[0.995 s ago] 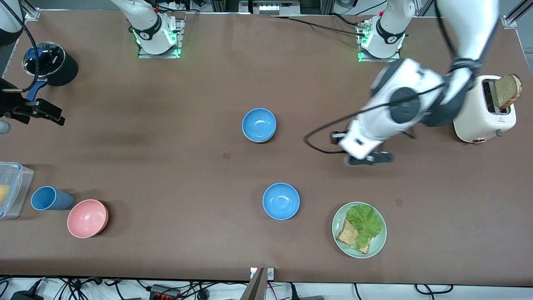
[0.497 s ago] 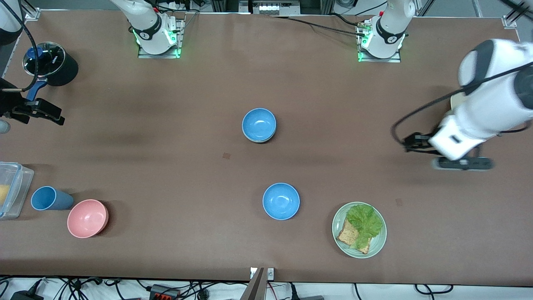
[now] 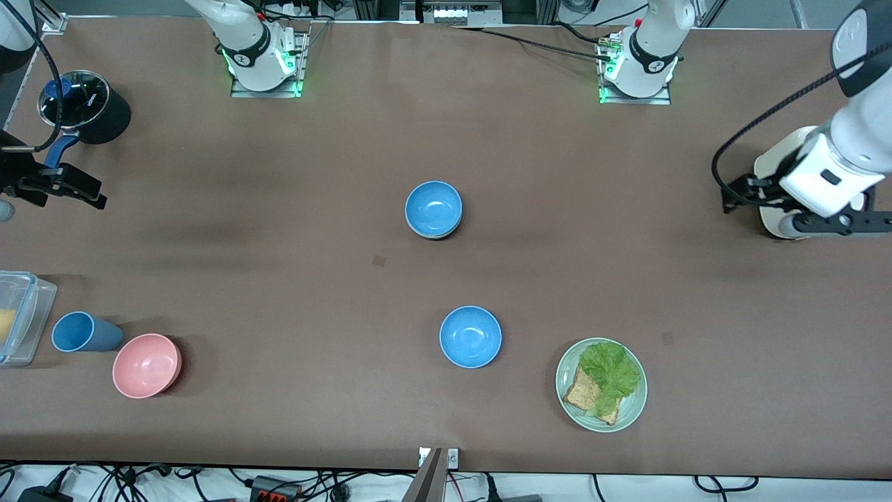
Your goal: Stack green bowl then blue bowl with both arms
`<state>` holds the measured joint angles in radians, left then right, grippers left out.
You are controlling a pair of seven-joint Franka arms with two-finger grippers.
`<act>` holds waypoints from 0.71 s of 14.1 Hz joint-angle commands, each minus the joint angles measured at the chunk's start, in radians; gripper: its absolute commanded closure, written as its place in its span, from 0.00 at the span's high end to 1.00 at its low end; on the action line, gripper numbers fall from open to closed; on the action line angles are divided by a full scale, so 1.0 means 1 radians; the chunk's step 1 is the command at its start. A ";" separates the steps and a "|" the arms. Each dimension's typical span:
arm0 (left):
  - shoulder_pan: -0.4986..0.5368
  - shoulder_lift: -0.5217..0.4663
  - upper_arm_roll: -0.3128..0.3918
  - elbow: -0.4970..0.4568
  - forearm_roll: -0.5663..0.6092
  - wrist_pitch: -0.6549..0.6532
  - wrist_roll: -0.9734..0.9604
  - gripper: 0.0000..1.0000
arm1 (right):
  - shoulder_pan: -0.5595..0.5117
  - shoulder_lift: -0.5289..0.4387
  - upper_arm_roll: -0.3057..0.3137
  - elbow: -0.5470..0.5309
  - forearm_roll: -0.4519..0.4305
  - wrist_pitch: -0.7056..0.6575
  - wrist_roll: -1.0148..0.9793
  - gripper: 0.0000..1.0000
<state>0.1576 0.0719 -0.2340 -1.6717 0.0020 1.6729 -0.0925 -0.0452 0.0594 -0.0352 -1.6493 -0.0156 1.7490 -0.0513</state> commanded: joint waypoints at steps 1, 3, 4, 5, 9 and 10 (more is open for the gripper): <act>-0.035 -0.021 0.067 -0.054 -0.080 0.033 0.023 1.00 | -0.002 -0.023 0.004 -0.023 -0.014 0.020 -0.005 1.00; -0.039 -0.040 0.070 -0.074 -0.082 0.028 0.045 1.00 | -0.001 -0.021 0.006 -0.024 -0.014 0.029 -0.005 1.00; -0.039 -0.049 0.070 -0.085 -0.080 0.027 0.056 1.00 | -0.002 -0.021 0.006 -0.024 -0.014 0.029 -0.005 1.00; -0.039 -0.047 0.068 -0.082 -0.079 0.021 0.050 1.00 | -0.002 -0.021 0.006 -0.024 -0.014 0.029 -0.005 1.00; -0.038 -0.041 0.064 -0.074 -0.068 0.011 0.045 1.00 | -0.002 -0.026 0.006 -0.033 -0.007 -0.005 -0.004 1.00; -0.038 -0.041 0.062 -0.074 -0.068 0.013 0.051 1.00 | -0.001 -0.032 0.006 -0.037 -0.007 -0.019 -0.004 1.00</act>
<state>0.1256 0.0563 -0.1831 -1.7236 -0.0567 1.6850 -0.0699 -0.0451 0.0594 -0.0351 -1.6524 -0.0156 1.7454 -0.0513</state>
